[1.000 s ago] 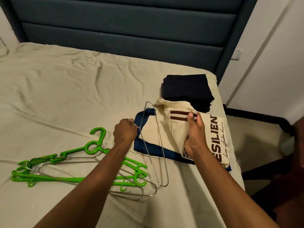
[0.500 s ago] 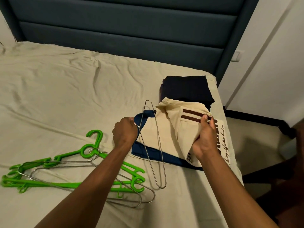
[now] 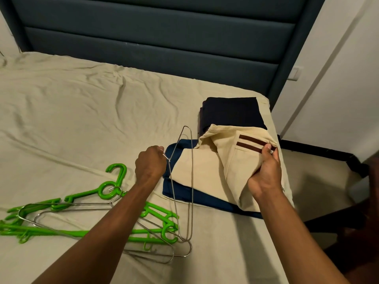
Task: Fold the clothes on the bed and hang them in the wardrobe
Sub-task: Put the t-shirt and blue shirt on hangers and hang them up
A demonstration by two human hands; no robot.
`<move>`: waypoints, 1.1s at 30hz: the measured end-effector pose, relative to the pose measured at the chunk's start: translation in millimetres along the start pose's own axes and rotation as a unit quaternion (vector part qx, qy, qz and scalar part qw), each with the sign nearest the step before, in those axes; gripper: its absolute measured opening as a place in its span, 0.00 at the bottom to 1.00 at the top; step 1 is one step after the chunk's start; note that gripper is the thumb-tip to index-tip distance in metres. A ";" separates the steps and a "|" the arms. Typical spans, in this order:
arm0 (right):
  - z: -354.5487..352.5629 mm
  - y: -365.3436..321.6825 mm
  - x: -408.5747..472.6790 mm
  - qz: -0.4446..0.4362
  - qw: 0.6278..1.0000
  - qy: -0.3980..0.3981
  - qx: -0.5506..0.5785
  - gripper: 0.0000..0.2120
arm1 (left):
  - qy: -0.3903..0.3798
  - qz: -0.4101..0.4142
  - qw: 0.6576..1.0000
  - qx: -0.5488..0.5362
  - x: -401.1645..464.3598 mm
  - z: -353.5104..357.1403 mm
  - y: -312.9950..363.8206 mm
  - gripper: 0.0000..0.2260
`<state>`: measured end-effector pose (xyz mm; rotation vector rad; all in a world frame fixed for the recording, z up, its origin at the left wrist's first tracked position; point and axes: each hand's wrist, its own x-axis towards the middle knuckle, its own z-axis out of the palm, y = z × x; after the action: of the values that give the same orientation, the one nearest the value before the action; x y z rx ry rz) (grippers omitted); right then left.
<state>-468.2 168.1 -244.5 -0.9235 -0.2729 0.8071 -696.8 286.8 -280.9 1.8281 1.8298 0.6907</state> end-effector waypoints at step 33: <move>19.9 30.9 -13.9 0.032 0.997 -0.025 -0.070 0.13 | -0.014 -0.136 0.989 -0.060 23.6 -29.1 -98.3 0.13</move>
<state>-503.7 180.6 -255.6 -1.0484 -0.3477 0.8792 -791.2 310.4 -320.8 1.4695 1.9257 0.6533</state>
